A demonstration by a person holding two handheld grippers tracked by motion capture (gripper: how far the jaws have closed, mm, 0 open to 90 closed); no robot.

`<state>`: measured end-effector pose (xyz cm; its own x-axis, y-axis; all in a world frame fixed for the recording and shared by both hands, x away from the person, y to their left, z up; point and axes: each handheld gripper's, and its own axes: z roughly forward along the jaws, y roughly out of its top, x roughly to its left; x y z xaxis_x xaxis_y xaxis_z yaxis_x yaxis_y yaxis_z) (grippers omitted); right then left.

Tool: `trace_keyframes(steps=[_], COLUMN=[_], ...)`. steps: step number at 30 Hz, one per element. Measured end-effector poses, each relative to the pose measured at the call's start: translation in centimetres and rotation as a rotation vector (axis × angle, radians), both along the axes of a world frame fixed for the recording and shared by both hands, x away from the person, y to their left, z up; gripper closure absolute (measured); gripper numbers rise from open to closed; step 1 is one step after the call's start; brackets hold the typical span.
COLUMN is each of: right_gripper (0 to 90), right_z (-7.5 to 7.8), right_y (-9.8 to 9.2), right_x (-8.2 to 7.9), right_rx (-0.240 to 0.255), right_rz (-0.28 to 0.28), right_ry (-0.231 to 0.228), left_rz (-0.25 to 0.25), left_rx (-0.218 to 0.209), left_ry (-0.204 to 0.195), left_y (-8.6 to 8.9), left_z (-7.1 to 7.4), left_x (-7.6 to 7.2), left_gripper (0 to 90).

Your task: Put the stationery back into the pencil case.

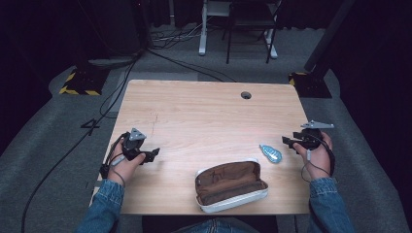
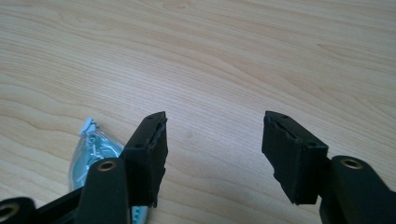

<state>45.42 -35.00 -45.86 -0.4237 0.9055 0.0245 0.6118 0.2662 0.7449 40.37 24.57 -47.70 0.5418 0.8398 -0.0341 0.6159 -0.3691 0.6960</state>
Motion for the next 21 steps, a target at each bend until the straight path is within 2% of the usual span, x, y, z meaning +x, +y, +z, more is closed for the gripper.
trace_keyframes(steps=[2, 4, 6, 10, 15, 18, 21], right_gripper=[41.5, 41.4, 39.8, 39.7, 38.9, 38.9, 38.5], right_z=[0.1, 0.2, 0.5, 0.8, 1.1, 1.0, 0.8], right_y=[0.3, 0.7, 1.1, 1.6, 2.6, 3.7, 4.5], right_x=[0.0, 0.0, -0.1, -0.3, -0.5, -0.5, -0.5], right_rx=[0.006, 0.006, 0.005, -0.003, -0.02, -0.036, -0.051], right_rz=[0.006, 0.016, 0.027, 0.048, 0.089, 0.139, 0.167], right_ry=[0.008, 0.016, 0.029, 0.017, 0.026, 0.053, 0.068], left_rz=[-0.008, -0.001, -0.003, 0.004, 0.0, -0.014, -0.01], left_rx=[-0.031, -0.036, -0.023, -0.018, -0.008, -0.001, -0.019], left_ry=[0.034, 0.048, 0.045, 0.047, 0.05, 0.033, 0.017], left_y=[0.1, 0.1, 0.1, 0.3, 0.5, 0.5, 0.5], left_z=[-0.5, -0.8, -1.1, -1.5, -2.1, -2.3, -2.5], left_x=[0.1, 0.1, 0.3, 0.4, 0.6, 0.7, 0.6], left_gripper=[22.6, 22.7, 22.9, 23.0, 22.3, 21.6, 20.7])
